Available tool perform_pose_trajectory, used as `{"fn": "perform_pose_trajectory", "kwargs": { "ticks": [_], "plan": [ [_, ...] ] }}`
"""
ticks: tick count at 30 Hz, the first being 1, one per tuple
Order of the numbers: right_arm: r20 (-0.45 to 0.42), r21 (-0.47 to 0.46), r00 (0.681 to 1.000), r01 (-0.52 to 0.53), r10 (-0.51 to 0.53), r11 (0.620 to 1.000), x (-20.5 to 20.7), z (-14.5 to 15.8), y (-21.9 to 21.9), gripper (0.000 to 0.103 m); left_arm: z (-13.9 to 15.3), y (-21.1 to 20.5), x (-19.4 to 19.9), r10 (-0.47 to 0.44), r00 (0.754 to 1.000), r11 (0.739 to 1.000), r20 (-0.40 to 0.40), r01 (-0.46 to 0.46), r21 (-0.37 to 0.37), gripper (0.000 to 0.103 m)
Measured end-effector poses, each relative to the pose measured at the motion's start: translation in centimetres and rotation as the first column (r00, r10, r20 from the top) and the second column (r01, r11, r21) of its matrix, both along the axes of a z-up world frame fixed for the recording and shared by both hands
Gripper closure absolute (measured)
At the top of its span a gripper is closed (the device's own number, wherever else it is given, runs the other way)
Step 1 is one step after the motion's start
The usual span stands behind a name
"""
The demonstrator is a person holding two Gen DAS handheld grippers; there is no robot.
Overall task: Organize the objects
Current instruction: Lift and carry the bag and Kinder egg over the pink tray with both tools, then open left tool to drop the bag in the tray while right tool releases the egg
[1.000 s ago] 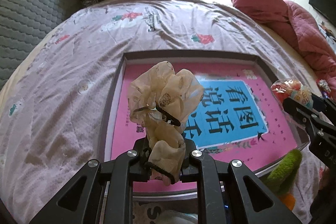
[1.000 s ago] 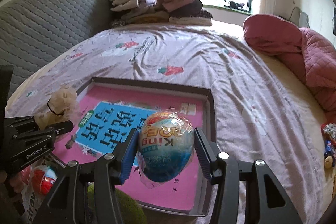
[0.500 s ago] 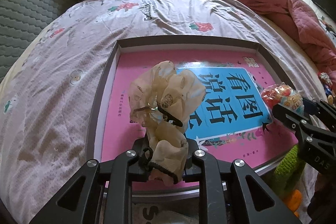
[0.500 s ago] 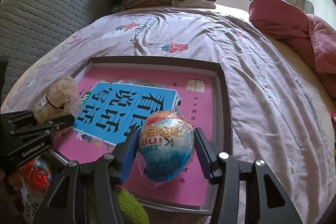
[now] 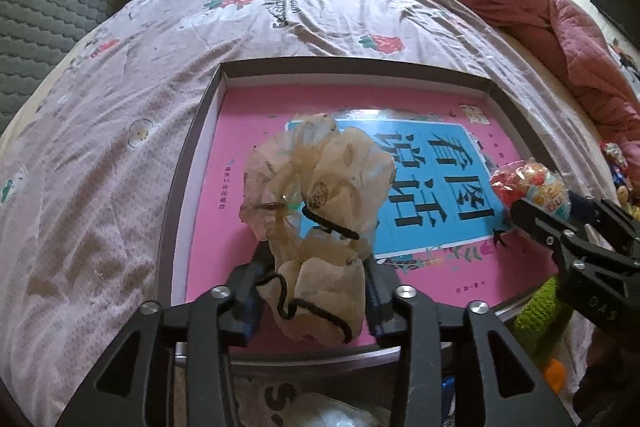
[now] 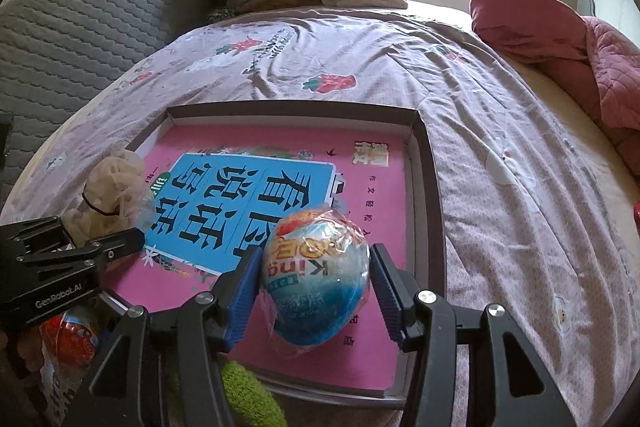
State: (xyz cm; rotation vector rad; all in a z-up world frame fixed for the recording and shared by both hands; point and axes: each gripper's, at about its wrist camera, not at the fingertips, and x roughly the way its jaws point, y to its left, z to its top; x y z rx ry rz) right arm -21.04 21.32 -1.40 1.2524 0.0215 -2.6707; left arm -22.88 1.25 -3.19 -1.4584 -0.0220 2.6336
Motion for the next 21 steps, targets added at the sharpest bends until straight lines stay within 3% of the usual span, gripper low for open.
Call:
{"fn": "perform_pose_trajectory", "kwargs": {
  "ticks": [14,21],
  "plan": [
    [-0.037,0.014,0.999,0.007,-0.006,1.000,0.5,1.3,-0.1,0.043,1.2,0.1,0.4,0.001,0.999,1.000,-0.035,-0.002,-0.024,0.034],
    [-0.075,0.010,0.997,0.002,-0.001,1.000,1.1,2.6,-0.1,0.042,2.5,0.1,0.9,0.009,0.997,0.999,-0.079,-0.012,-0.033,0.032]
  ]
}}
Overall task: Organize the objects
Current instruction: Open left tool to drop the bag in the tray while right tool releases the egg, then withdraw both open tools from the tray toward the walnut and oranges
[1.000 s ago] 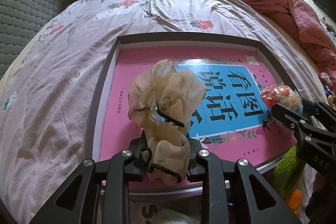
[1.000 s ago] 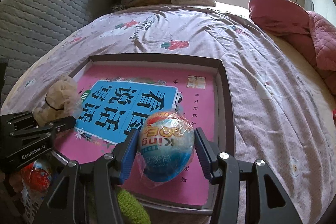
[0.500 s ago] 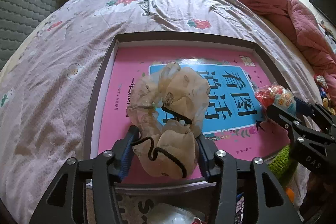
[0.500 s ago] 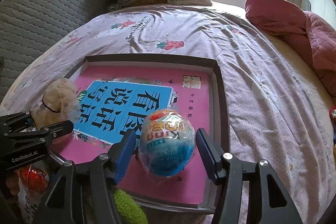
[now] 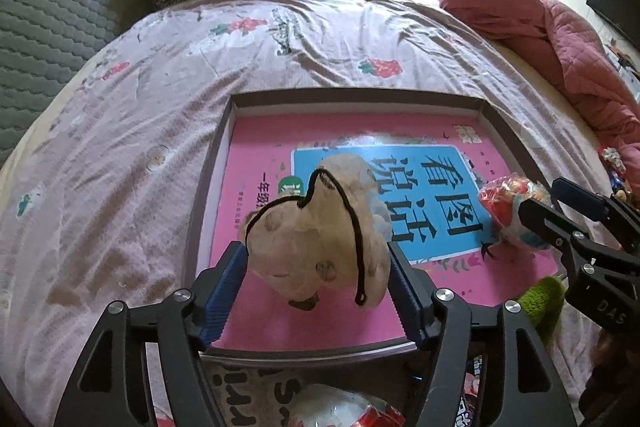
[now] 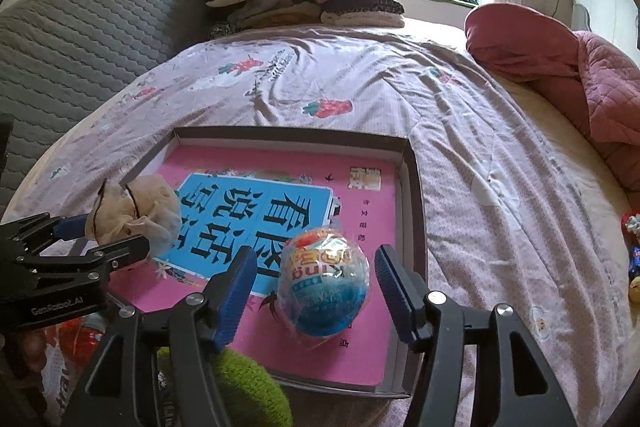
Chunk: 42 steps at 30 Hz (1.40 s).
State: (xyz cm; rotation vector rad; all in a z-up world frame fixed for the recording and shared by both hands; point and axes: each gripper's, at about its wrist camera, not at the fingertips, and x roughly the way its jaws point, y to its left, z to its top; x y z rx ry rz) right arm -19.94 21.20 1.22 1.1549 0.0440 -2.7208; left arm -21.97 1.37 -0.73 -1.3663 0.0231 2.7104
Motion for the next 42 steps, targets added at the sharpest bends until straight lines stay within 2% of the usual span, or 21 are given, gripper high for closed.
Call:
{"fn": "perform_pose_trajectory", "kwargs": {
  "ticks": [7,19,29,42],
  "plan": [
    [-0.050,-0.004,0.999,-0.008,0.007,1.000,0.6,1.6,0.0,0.040,1.8,0.2,0.9,0.014,0.998,0.999,-0.066,-0.016,-0.031,0.029],
    [-0.128,-0.015,0.992,-0.021,0.018,1.000,2.6,4.2,0.2,0.039,4.4,0.6,3.6,0.003,0.990,0.999,-0.144,-0.009,-0.040,0.028],
    [-0.177,-0.026,0.984,-0.038,0.033,0.999,4.8,5.6,0.2,0.038,5.5,0.7,5.6,0.007,0.985,0.999,-0.170,-0.012,-0.031,0.028],
    [-0.203,-0.023,0.978,-0.050,0.045,0.998,7.0,6.2,-0.1,0.038,5.2,0.5,8.4,0.014,0.984,0.999,-0.178,-0.020,-0.033,0.028]
  ]
}}
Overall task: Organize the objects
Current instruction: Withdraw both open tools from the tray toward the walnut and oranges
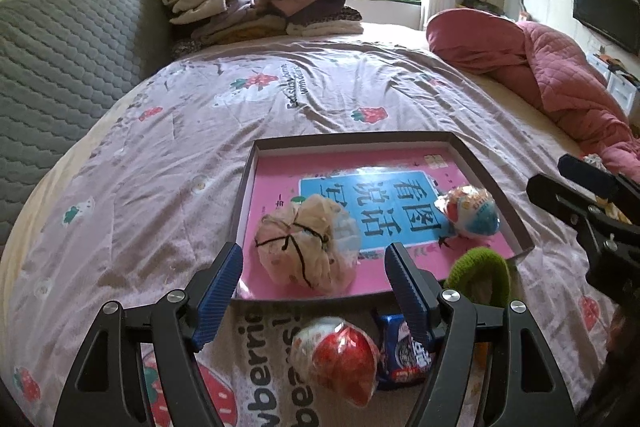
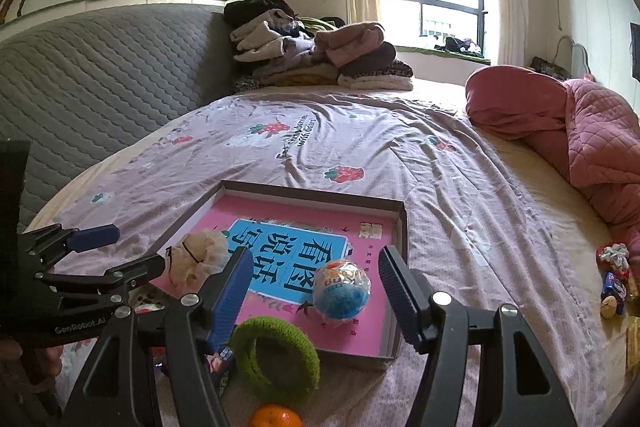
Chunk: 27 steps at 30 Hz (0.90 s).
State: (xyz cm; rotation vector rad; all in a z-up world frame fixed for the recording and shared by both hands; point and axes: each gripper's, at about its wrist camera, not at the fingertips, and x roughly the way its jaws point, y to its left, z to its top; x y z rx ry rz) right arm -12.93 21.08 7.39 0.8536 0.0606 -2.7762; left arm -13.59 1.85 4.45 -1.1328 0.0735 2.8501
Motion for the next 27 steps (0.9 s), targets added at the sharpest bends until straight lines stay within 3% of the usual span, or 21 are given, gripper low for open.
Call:
{"fn": "perform_pose_trajectory", "kwargs": {
  "ticks": [27],
  "plan": [
    [0.033,0.015,0.999,-0.039,0.039,0.999,8.2,-3.3,-0.5,0.038,-2.7,0.0,8.8,0.008,0.999,0.999,-0.032,-0.006,0.052,0.028]
  ]
}}
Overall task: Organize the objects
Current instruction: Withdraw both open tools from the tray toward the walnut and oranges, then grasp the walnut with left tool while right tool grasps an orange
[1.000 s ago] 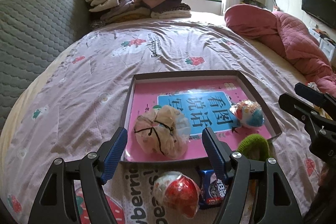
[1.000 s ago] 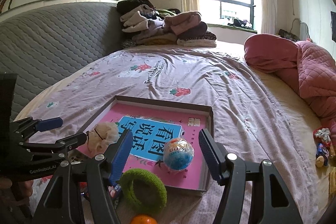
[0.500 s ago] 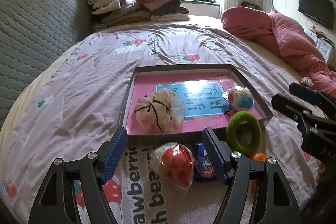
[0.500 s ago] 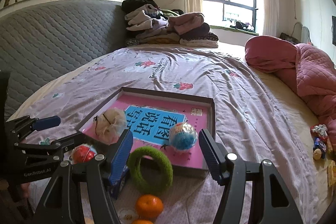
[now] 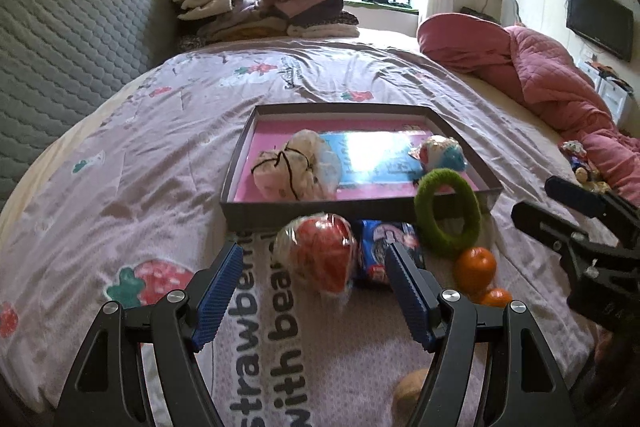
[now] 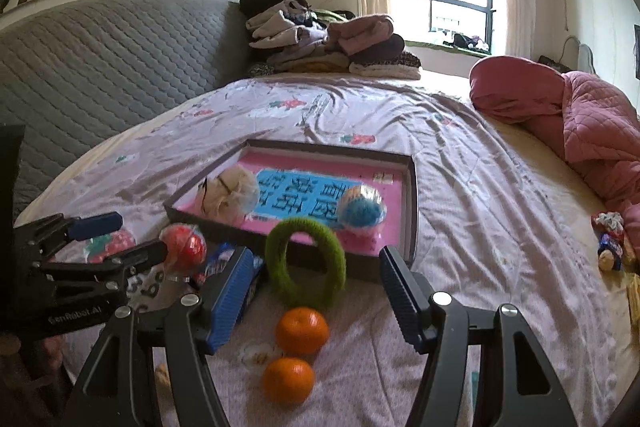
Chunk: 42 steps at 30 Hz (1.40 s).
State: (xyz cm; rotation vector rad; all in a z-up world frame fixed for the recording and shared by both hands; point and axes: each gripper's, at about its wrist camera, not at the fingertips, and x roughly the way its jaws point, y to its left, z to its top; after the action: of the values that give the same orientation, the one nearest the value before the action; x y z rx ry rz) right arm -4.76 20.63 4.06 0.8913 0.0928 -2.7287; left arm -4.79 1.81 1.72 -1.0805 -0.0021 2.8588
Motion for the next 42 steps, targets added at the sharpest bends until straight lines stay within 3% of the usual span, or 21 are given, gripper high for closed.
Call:
{"fn": "perform_pose_trajectory", "kwargs": {
  "ticks": [13,27,42],
  "plan": [
    [0.056,-0.012,0.998,0.000,0.001,1.000,2.6,-2.0,0.1,0.038,-1.2,0.6,3.9,-0.022,1.000,1.000,0.006,0.022,0.003,0.028],
    [0.084,-0.003,0.996,0.010,-0.010,1.000,4.5,-2.9,0.5,0.038,-2.5,3.0,7.8,-0.115,0.993,0.993,0.022,0.115,-0.033,0.028],
    [0.105,0.008,0.994,-0.014,0.013,1.000,4.5,-3.5,0.0,0.038,-4.2,4.0,8.0,-0.148,0.985,0.987,0.084,0.153,-0.053,0.028]
  ]
}}
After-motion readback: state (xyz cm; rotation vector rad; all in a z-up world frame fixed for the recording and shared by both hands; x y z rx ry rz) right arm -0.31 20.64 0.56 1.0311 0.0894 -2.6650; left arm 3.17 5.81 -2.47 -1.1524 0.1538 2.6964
